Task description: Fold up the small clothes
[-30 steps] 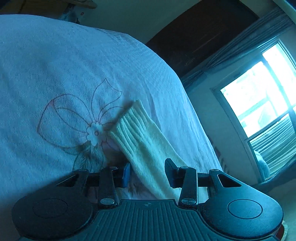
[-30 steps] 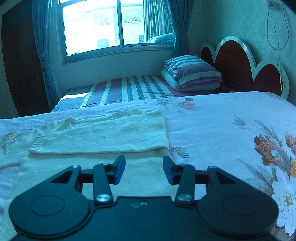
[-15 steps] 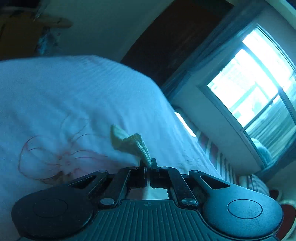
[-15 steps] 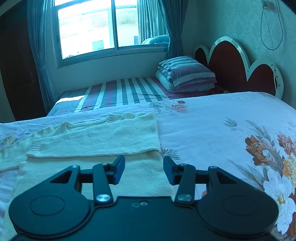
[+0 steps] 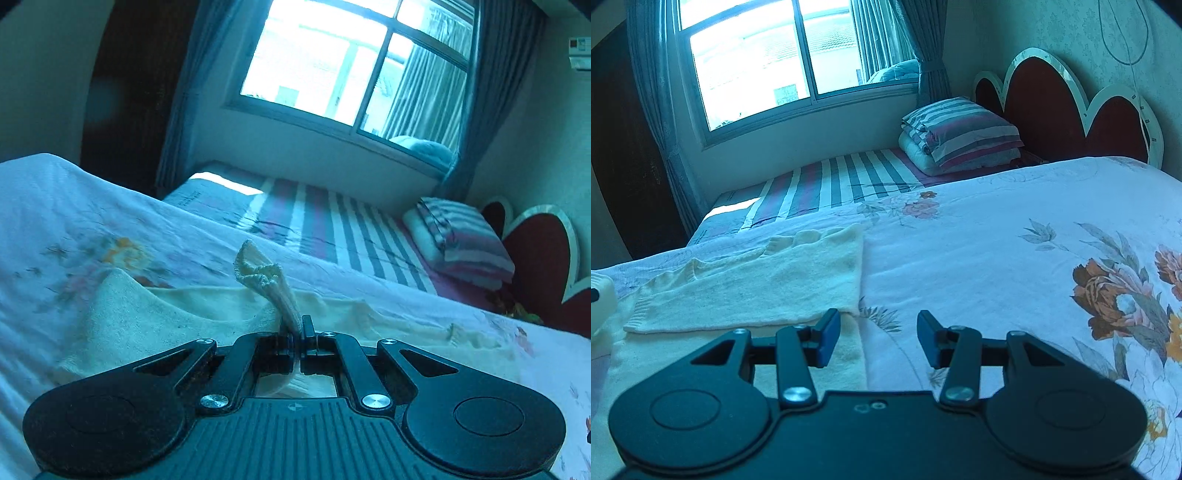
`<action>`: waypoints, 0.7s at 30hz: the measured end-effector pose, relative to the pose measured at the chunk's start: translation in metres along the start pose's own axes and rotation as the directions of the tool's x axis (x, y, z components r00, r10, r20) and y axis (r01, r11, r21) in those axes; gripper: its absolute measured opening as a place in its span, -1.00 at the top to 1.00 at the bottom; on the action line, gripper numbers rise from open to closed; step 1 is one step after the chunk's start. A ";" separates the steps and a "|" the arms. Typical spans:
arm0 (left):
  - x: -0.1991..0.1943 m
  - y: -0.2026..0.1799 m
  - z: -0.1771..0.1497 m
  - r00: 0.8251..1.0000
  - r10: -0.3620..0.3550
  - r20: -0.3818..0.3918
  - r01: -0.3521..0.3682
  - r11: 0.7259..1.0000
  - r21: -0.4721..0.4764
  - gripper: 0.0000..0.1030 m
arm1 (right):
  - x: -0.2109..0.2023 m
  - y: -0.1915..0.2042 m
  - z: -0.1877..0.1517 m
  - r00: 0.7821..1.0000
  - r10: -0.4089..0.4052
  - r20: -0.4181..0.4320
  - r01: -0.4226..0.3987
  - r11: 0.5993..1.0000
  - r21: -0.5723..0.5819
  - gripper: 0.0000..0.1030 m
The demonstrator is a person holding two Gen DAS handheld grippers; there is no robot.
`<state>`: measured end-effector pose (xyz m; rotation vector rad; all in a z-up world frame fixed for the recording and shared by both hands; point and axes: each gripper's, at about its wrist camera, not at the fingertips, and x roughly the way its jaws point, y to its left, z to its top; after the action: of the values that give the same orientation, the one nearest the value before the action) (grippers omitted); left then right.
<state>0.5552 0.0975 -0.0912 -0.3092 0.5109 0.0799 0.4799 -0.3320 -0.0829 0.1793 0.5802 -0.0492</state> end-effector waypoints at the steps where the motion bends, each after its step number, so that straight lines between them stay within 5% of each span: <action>1: 0.003 -0.018 -0.006 1.000 -0.006 -0.004 0.006 1.000 0.007 0.95 | 0.002 -0.007 0.001 1.000 -0.002 -0.003 0.002 1.000 0.001 0.11; 4: 0.014 -0.071 -0.023 0.999 -0.016 -0.038 0.018 0.997 0.071 0.95 | 0.003 -0.030 0.002 1.000 -0.016 -0.011 0.016 1.000 0.022 0.11; 7: 0.035 -0.113 -0.043 0.981 -0.051 -0.189 0.082 0.984 0.158 0.94 | 0.006 -0.050 0.001 0.999 -0.024 -0.026 0.026 0.998 0.055 0.07; 9: 0.037 -0.135 -0.058 0.972 -0.031 -0.235 0.085 0.971 0.223 0.52 | 0.009 -0.057 0.001 0.999 -0.018 -0.036 0.020 0.997 0.077 0.05; 10: 0.031 -0.134 -0.063 0.977 -0.050 -0.207 0.100 0.966 0.238 -0.20 | 0.011 -0.058 0.001 0.999 -0.012 -0.036 0.015 0.997 0.082 0.05; 11: 0.019 -0.131 -0.067 0.986 -0.059 -0.153 0.095 0.967 0.239 -0.67 | 0.012 -0.056 0.001 0.999 0.001 -0.033 0.002 0.996 0.085 0.05; 13: -0.004 -0.116 -0.068 0.996 -0.038 -0.083 0.054 0.976 0.210 -0.70 | 0.014 -0.049 0.002 0.998 0.048 -0.030 -0.045 0.995 0.092 0.05; 16: -0.031 -0.062 -0.062 0.996 0.086 -0.015 -0.083 0.986 0.143 -0.70 | 0.022 -0.021 0.003 0.987 0.159 -0.028 -0.155 0.983 0.103 0.10; 21: -0.046 0.032 -0.063 0.959 0.281 -0.035 -0.278 0.958 0.061 -0.69 | 0.056 0.056 -0.003 0.920 0.386 -0.060 -0.372 0.913 0.170 0.17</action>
<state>0.4806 0.1087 -0.1291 -0.1824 0.5965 0.3341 0.5303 -0.2759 -0.1070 0.4466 0.6256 0.2950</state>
